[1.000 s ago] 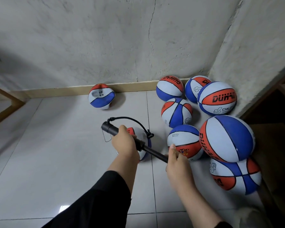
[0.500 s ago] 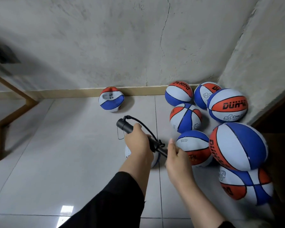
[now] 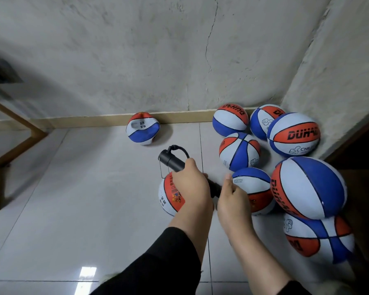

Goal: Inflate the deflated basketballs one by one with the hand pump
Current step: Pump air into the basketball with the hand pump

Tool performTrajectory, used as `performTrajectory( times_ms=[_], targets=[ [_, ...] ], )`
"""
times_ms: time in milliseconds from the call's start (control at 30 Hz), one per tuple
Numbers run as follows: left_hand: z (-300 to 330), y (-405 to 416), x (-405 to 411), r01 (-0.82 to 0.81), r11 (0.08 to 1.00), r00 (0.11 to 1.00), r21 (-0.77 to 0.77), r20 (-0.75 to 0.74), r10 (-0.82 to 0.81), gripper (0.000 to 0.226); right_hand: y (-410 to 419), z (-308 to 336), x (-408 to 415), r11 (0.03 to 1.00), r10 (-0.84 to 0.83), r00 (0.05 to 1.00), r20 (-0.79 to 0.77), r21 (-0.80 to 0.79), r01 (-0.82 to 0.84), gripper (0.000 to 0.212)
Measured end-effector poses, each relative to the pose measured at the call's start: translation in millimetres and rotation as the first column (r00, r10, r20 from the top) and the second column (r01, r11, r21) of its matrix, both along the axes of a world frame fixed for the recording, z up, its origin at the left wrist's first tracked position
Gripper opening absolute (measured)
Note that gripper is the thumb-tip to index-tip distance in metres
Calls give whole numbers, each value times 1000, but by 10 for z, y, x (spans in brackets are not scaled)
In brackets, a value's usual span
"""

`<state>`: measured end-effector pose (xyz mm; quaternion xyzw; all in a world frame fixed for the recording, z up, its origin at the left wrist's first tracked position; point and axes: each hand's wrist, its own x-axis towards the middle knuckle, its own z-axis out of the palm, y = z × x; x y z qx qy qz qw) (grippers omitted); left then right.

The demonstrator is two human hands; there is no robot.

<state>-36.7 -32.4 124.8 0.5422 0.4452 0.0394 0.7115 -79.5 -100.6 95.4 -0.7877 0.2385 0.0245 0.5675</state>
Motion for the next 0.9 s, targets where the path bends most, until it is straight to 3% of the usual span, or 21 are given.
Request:
performTrajectory(
  times_ms=[167, 300, 500, 700, 900],
  targets=[
    [-90, 165, 84, 14, 1000, 1000, -12, -14, -14, 24, 49, 15, -12, 996, 92, 996, 17, 8, -92, 50],
    [-199, 287, 218, 13, 999, 998, -42, 61, -11, 21, -67, -62, -87, 998, 67, 998, -11, -6, -67, 56],
    [-261, 234, 197, 26, 1000, 999, -9, 21, -26, 30, -205, -116, -112, 1000, 18, 998, -63, 6, -18, 63],
    [-131, -70, -2, -4, 999, 1000, 37, 31, 3, 17, -99, -87, -79, 999, 1, 999, -36, 36, 0, 56],
    [-159, 167, 134, 20, 999, 1000, 34, 13, -20, 12, 1, 4, -63, 996, 79, 997, 23, 31, -80, 52]
  ],
)
